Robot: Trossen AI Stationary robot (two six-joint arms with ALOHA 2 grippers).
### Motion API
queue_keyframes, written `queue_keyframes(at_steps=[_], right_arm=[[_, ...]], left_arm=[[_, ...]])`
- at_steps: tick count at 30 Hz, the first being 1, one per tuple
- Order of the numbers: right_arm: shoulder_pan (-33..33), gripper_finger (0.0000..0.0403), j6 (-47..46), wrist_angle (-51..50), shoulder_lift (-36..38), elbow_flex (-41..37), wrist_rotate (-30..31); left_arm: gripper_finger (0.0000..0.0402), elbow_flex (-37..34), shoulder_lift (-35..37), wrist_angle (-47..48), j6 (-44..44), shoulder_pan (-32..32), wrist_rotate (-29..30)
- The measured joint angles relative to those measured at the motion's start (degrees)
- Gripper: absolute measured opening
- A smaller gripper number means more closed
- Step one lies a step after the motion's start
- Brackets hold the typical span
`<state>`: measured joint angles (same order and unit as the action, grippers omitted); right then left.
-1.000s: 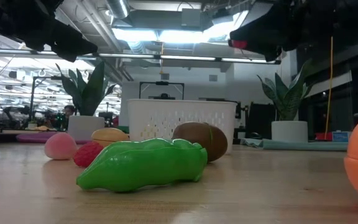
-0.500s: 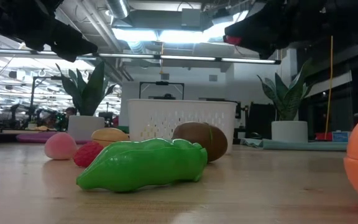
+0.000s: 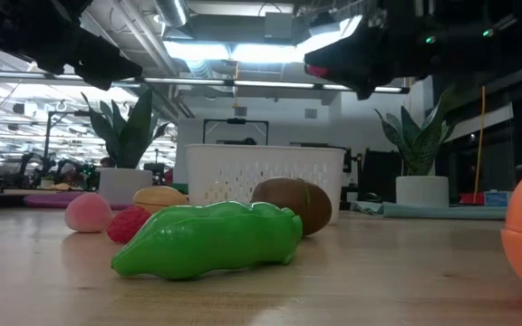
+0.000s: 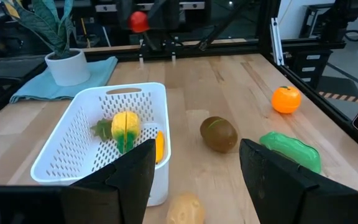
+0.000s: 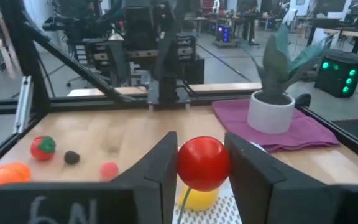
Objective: Pick and placing Produce into tupperware
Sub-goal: Put the red cherry into the white bin
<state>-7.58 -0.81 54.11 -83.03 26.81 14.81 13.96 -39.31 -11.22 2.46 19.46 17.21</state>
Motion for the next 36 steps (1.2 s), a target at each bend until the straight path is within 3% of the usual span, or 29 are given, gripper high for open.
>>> queue_keyframes(at_steps=[17,29,33,36], right_arm=[[7.48,0.0118,2.37,2.55,-15.10,11.66,-8.51],[7.85,0.0118,-0.91,-0.90,-15.57,12.57,-8.99],[7.86,0.0118,-1.78,-6.34,-15.59,14.39,-8.99],[8.09,0.0118,-1.96,-15.84,-15.59,18.02,-9.02]], left_arm=[[0.0224,0.00,0.00,0.02,-0.05,0.02,0.00],[0.0224,0.00,0.00,0.04,-0.15,0.00,0.00],[0.0224,0.00,0.00,0.07,-0.15,0.00,0.00],[0.0224,0.00,0.00,0.07,-0.15,0.00,0.00]])
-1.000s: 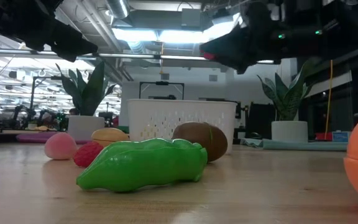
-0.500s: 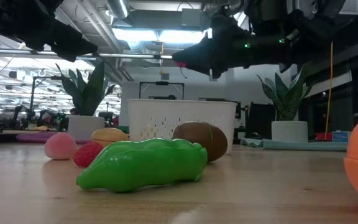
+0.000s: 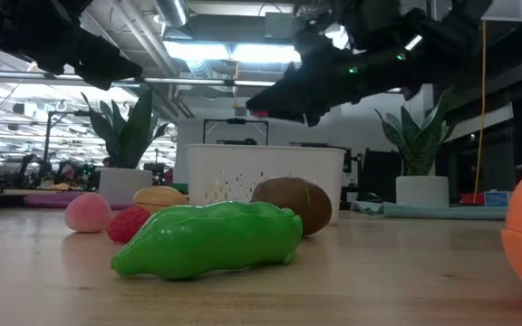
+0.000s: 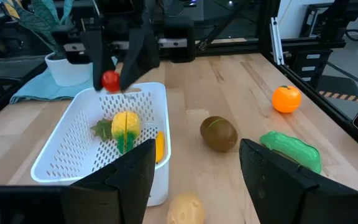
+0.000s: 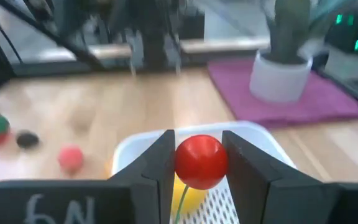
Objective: Pick and placing Produce into tupperware
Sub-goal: Put the red cherry into the white bin
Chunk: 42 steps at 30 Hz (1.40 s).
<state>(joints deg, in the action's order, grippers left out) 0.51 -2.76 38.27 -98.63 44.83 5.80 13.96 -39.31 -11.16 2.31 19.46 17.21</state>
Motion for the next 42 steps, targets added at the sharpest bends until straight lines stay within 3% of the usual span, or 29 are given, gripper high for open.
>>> queue_keyframes(at_steps=[6,16,32,42], right_arm=[[1.28,0.0118,0.06,-21.17,0.00,9.12,-1.63],[2.41,0.0118,0.62,-43.75,0.00,18.16,-5.52],[2.51,0.0118,3.17,-45.32,0.00,19.22,-5.50],[3.47,0.0118,2.98,-38.47,0.00,14.99,-5.46]], left_arm=[[0.0224,0.00,0.00,0.00,0.00,0.00,0.00],[0.0224,0.00,0.00,0.02,0.00,0.00,-0.02],[0.0224,0.00,0.00,0.04,0.04,0.02,-0.02],[0.0224,0.00,0.00,0.04,0.04,0.01,-0.03]])
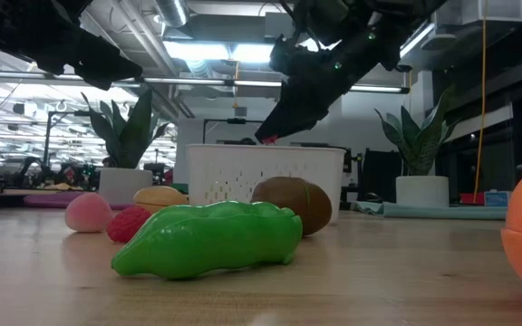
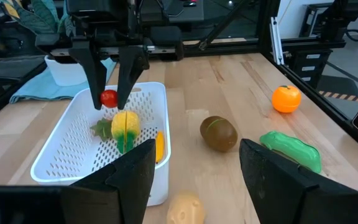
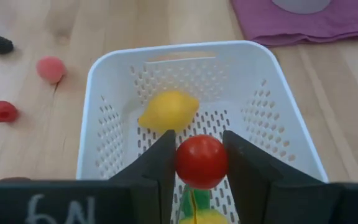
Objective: Pick and placing Produce into tupperware
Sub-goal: Put the red cherry into the white bin
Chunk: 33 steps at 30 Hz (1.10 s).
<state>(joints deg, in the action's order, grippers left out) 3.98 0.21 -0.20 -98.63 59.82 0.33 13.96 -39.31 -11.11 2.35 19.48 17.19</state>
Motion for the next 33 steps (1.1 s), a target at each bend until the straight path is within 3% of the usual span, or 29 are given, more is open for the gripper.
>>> queue_keyframes(at_steps=[15,27,33], right_arm=[[0.05,0.0118,0.19,7.12,-7.84,-0.19,0.01],[0.79,0.0119,0.26,7.35,-8.11,0.08,-0.01],[0.79,0.0172,0.03,7.79,-8.09,0.08,-0.01]], left_arm=[[0.0224,0.00,0.00,0.23,0.00,0.01,-0.02],[0.0224,0.00,0.00,1.46,0.00,0.01,-0.02],[0.0224,0.00,0.00,1.46,0.00,0.00,-0.02]])
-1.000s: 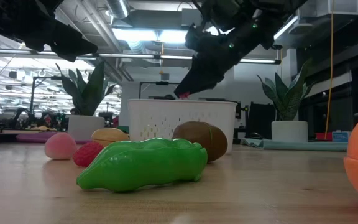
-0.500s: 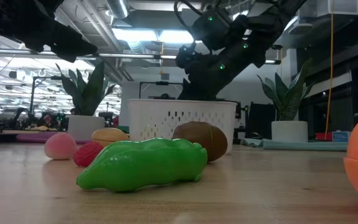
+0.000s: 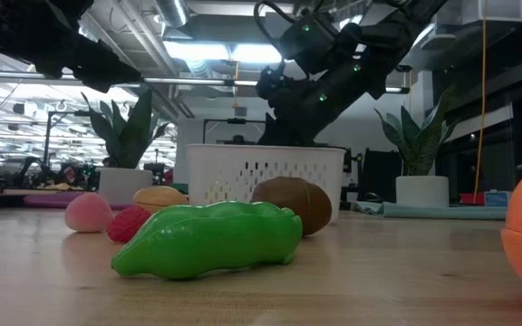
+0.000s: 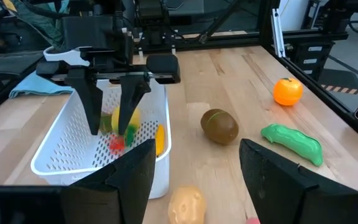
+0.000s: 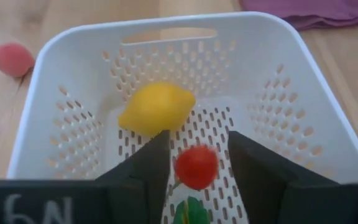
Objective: Pick and placing Produce into tupperware
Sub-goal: Put the red cherry into the white bin, then put the brown potato into the white bin
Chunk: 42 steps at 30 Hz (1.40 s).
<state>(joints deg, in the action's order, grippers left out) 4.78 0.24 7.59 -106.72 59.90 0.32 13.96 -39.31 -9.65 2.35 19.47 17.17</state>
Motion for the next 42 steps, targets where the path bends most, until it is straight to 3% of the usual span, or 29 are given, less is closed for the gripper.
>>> queue_keyframes(at_steps=[8,15,24,27,36,42], right_arm=[[0.00,0.0199,-0.64,-0.54,1.49,0.04,0.00],[-0.03,0.0197,-0.09,-8.06,7.29,0.11,0.01],[-2.86,0.0199,3.06,-7.62,15.77,-5.25,0.23],[-2.79,0.0199,1.50,-2.07,19.27,-11.20,2.97],[-3.13,0.0200,1.66,26.30,29.62,-29.93,3.04],[-2.96,0.0200,1.81,31.57,31.87,-34.06,3.04]], left_arm=[[0.0224,0.00,-0.01,-0.02,0.00,0.01,0.00],[0.0224,0.00,0.00,-0.02,0.01,0.01,0.01],[0.0224,-0.02,0.00,-0.02,0.41,-0.01,0.02],[0.0224,-0.02,0.00,0.03,2.12,0.01,0.02],[0.0224,-0.02,-1.46,-0.72,6.53,-2.15,0.98],[0.0224,1.51,-8.21,-0.24,7.67,-5.56,0.95]])
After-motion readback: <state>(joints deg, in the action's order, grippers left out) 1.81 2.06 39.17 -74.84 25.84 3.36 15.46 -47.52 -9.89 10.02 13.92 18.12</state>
